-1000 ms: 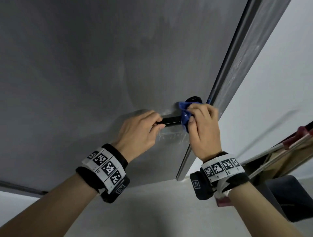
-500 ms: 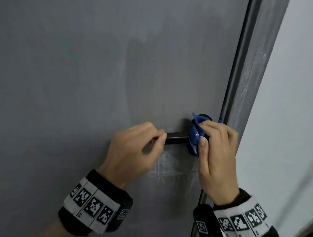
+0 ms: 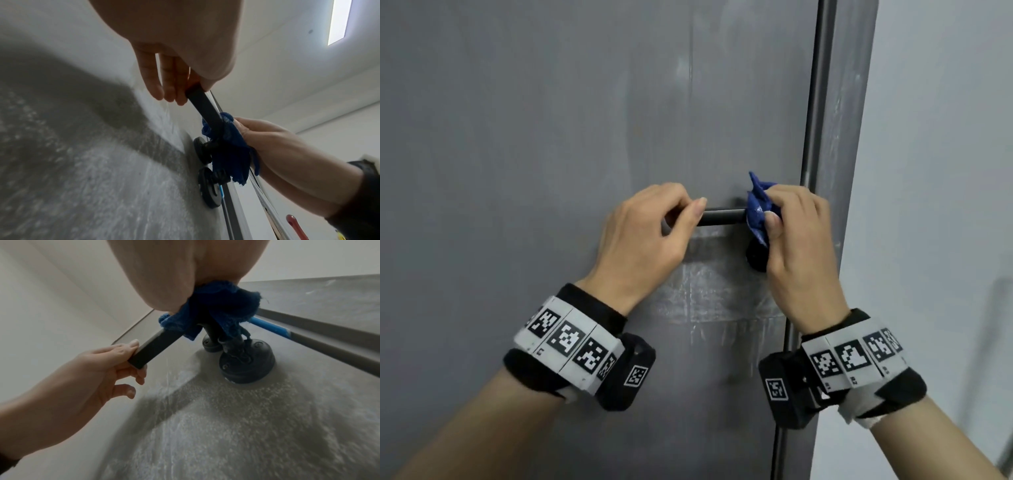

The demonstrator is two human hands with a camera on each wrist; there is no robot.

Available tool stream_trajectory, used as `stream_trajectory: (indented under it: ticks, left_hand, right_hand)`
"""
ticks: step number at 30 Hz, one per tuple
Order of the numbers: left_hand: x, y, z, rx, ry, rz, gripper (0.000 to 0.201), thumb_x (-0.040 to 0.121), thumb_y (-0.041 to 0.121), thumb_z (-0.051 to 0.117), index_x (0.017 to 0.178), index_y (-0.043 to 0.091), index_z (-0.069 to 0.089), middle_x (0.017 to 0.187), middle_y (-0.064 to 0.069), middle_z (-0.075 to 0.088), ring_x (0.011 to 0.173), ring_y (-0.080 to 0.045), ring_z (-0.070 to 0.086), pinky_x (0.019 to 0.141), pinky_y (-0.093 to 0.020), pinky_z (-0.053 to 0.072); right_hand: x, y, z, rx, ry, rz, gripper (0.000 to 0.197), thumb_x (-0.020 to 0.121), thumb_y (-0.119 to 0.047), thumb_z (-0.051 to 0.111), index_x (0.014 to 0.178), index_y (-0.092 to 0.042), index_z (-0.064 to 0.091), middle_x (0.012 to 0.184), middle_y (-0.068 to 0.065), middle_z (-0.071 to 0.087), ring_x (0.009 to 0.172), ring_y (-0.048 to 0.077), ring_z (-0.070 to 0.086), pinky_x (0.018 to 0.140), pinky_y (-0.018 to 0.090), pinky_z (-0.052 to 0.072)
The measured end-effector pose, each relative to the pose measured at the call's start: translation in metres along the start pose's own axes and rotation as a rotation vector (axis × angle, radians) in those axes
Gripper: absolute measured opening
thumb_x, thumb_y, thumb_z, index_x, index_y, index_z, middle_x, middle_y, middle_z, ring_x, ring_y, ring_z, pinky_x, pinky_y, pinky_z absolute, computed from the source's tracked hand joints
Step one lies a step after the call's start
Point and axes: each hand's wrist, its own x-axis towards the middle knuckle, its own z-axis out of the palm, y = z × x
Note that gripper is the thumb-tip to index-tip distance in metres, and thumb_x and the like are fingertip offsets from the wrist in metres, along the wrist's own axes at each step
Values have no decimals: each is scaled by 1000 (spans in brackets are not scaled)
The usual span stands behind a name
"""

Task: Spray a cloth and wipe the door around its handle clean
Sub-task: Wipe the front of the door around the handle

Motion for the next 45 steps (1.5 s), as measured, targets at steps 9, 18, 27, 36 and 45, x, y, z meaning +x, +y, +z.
stream_trajectory:
  ticks: [9,18,27,36,45]
  left_hand:
    - [1,13,-10,110,-32,-66,28,97,41,56,79,21,64,67,14,52,68,-2,48,57,-25,39]
    - [11,-13,-38,198,-29,-61,43,97,18,52,139,18,51,146,6,47,137,-12,38,108,-30,34]
    - [5,-26,-34,435,-240,-83,75,95,20,50,159,19,11,166,9,-5,152,-7,-9,124,-34,6]
    - [-7,-31,-26,463,-247,-54,78,91,16,55,158,20,16,167,5,-6,153,-11,-11,124,-35,2]
    - [-5,-36,-30,429,-241,-45,73,91,13,54,157,21,24,167,6,4,153,-9,-5,124,-35,6]
  right_hand:
    - [3,2,-18,106,49,-16,23,99,-5,52,113,-5,70,119,4,69,109,25,60,99,18,40]
    - [14,49,-73,-27,135,-59,37,100,-4,49,134,-3,62,139,8,61,124,23,57,109,19,38]
    - [-39,39,-8,119,-239,69,83,95,15,40,163,-23,9,169,-10,9,155,10,18,125,25,19]
    - [-142,40,35,-301,-124,198,78,64,9,83,136,-9,59,147,14,41,116,33,47,95,38,53]
    - [-154,28,32,-199,-225,207,80,81,3,71,152,-4,37,165,6,21,140,28,35,105,36,51]
